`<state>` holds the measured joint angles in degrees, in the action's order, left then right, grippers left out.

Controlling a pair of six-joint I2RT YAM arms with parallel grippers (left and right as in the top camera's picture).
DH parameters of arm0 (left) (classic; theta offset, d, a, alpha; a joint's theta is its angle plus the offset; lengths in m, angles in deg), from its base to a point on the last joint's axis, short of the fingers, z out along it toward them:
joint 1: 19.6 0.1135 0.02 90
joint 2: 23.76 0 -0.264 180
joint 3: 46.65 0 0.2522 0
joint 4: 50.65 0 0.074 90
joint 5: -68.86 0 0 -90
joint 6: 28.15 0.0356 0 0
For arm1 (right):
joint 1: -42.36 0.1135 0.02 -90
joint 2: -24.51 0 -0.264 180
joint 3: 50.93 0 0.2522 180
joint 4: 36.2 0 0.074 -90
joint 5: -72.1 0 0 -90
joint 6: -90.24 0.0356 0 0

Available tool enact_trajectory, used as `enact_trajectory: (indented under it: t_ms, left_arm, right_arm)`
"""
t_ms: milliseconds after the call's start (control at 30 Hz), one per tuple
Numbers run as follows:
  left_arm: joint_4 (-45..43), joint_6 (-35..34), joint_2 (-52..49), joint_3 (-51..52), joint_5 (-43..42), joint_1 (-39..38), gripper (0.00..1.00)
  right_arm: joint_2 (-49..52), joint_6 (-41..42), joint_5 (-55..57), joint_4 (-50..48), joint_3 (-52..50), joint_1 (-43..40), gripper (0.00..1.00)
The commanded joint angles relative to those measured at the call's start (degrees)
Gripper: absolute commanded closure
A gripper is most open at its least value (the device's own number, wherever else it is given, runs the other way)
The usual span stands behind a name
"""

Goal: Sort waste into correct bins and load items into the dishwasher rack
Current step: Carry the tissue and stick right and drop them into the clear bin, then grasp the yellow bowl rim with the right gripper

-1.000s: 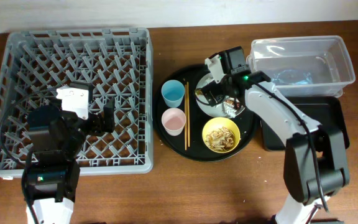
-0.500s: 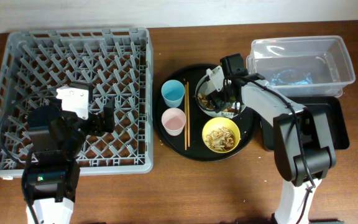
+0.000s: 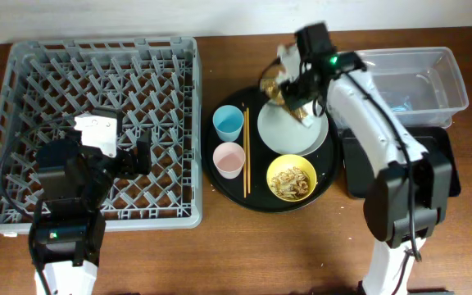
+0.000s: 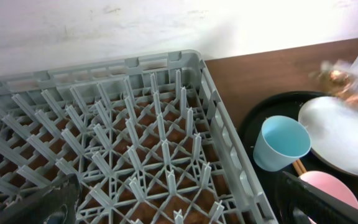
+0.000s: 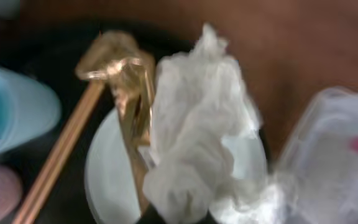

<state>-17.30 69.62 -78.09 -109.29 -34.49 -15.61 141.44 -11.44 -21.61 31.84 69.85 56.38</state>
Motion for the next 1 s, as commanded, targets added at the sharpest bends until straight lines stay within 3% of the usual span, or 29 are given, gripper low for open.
enact_trajectory:
  t_ms: [0,167,300,400,567,700,733,767,800,967]
  left_arm:
    - [-0.11,0.52,-0.09,-0.72,-0.83,-0.17,0.01]
    - [-0.11,0.52,-0.09,-0.72,-0.83,-0.17,0.01]
    - [-0.11,0.52,-0.09,-0.72,-0.83,-0.17,0.01]
    - [-0.11,0.52,-0.09,-0.72,-0.83,-0.17,0.01]
    - [-0.11,0.52,-0.09,-0.72,-0.83,-0.17,0.01]
    - [-0.11,0.52,-0.09,-0.72,-0.83,-0.17,0.01]
    - [-0.11,0.52,-0.09,-0.72,-0.83,-0.17,0.01]
    - [-0.11,0.52,-0.09,-0.72,-0.83,-0.17,0.01]
    - [-0.11,0.52,-0.09,-0.72,-0.83,-0.17,0.01]
    - [-0.11,0.52,-0.09,-0.72,-0.83,-0.17,0.01]
  right_arm:
    - [-2.80,7.41,1.70,7.26,12.00,-2.27,0.96]
    - [-2.67,28.17,2.93,10.91,17.66,-15.34,0.96]
    - [-0.35,36.13,6.32,9.92,17.57,-24.15,0.96]
    - [2.36,44.41,10.93,8.72,16.22,-25.79,0.96]
    - [5.99,69.05,17.16,9.62,16.04,-25.68,0.96]
    - [8.15,75.06,17.03,9.16,16.00,-25.68,0.96]
    - [8.46,75.01,17.03,9.07,16.02,-25.68,0.87]
    - [8.61,74.95,17.05,9.14,16.00,-25.66,0.65]
    - [8.59,74.07,17.00,9.18,16.02,-25.68,0.53]
    - [5.42,59.95,14.62,8.76,16.13,-25.66,0.41]
